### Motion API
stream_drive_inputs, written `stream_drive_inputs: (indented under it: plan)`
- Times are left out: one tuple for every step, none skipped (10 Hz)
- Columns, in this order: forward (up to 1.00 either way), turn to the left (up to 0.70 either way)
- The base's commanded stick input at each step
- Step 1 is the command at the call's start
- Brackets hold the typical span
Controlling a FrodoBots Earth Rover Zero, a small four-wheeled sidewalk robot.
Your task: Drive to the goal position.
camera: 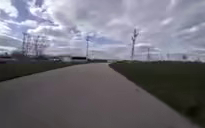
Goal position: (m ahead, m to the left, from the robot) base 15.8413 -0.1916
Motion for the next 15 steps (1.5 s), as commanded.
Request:
stream_drive_inputs:
  plan:
    - [1.0, 0.0]
    - [1.0, 0.0]
    - [1.0, 0.0]
    - [1.0, 0.0]
    - [1.0, 0.0]
    - [1.0, 0.0]
    - [1.0, 0.0]
    - [1.0, 0.0]
    - [1.0, 0.0]
    - [1.0, 0.0]
    - [1.0, 0.0]
    - [1.0, 0.0]
    - [1.0, 0.0]
    - [1.0, 0.0]
    - [1.0, 0.0]
